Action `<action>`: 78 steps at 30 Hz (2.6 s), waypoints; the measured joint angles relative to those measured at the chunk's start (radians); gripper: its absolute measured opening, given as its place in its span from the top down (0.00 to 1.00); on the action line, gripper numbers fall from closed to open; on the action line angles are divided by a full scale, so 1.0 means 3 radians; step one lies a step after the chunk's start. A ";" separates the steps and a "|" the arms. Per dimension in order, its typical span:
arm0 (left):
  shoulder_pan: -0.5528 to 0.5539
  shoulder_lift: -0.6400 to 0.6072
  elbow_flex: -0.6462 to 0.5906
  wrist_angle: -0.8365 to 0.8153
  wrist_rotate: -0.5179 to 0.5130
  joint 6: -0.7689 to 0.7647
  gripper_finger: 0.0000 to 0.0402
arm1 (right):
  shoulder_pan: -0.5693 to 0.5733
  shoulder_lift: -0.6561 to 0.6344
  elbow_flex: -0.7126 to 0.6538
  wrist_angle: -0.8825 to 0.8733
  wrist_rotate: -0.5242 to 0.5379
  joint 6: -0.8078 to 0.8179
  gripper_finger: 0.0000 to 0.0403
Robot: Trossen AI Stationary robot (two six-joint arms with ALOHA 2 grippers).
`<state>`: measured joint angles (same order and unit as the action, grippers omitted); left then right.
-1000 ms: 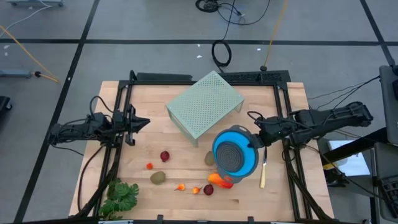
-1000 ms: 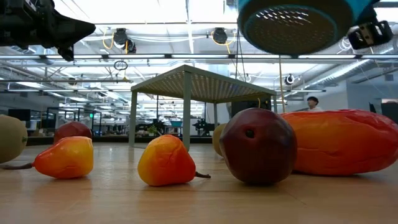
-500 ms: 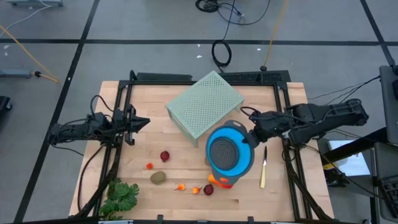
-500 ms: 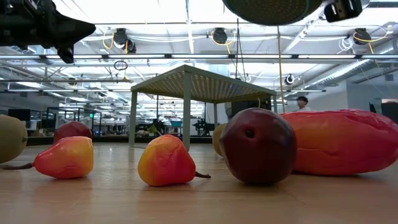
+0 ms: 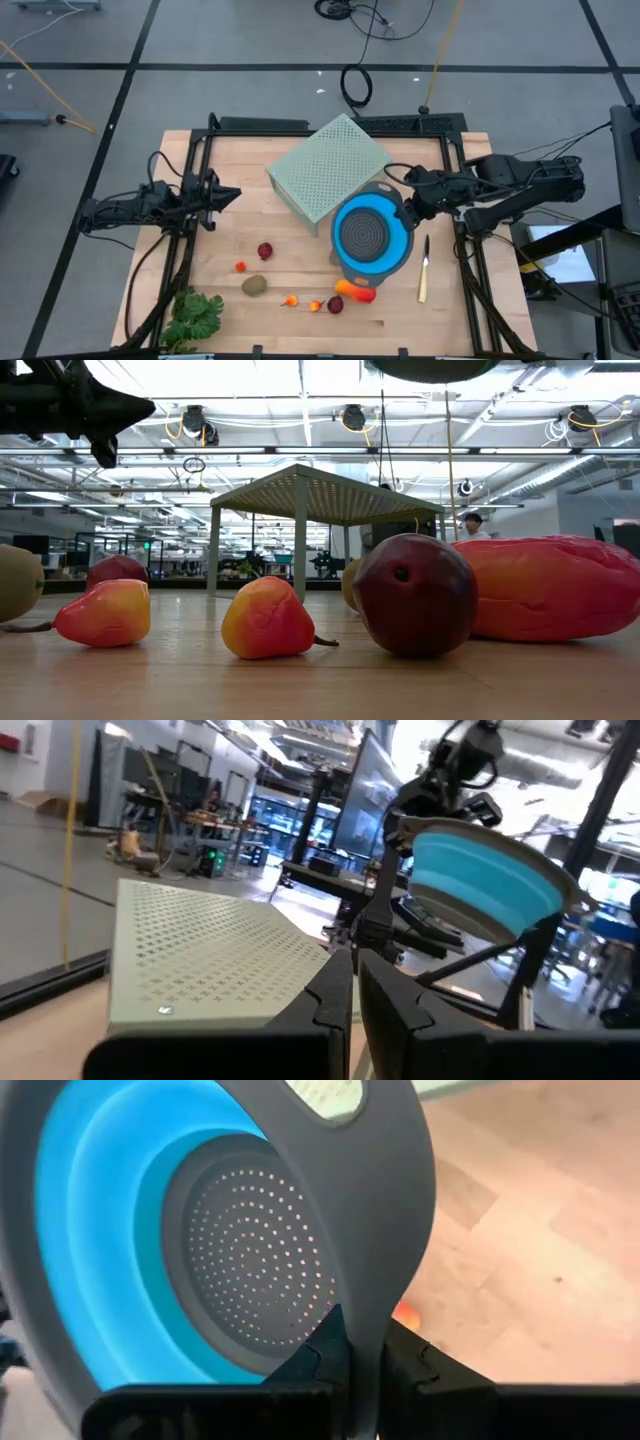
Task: Pick & Place Fruit
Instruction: Put the blue strainer bowl on the shelf
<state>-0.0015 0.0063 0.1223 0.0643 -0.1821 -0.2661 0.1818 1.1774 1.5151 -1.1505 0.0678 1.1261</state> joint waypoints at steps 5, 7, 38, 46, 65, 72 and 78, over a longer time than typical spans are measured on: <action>0.0000 0.0000 0.0000 0.0000 -0.0091 0.0017 0.95 | -0.0103 -0.0001 0.0069 -0.0100 0.0136 -0.0088 0.98; 0.0000 0.0000 0.0000 -0.0001 -0.0154 0.0017 0.95 | -0.0175 -0.0001 0.0100 -0.0182 0.0137 -0.0163 0.98; -0.0092 0.1306 0.0000 0.1258 -0.0241 -0.0069 0.95 | -0.1185 0.0515 0.0892 -0.0622 0.0109 -0.1590 0.98; -0.0234 0.1353 0.0002 0.1385 -0.0423 0.0118 0.95 | -0.1241 0.0981 0.1545 -0.0910 0.0112 -0.1913 0.98; -0.0442 0.2139 0.1152 0.0632 -0.0755 0.0705 0.95 | -0.1241 0.1091 0.1672 -0.0943 0.0221 -0.2053 0.98; -0.0442 0.2627 0.1668 0.0442 -0.0767 0.0940 0.95 | -0.1241 0.1091 0.1672 -0.0942 0.0221 -0.2070 0.98; -0.0460 0.2963 0.2029 0.0443 -0.0760 0.1073 0.95 | -0.1241 0.1091 0.1671 -0.0890 0.0224 -0.2137 0.98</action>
<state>-0.1395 0.8953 0.7309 0.1970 -0.4100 0.0558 -0.1905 1.5047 2.0163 -1.4174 0.1349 0.4850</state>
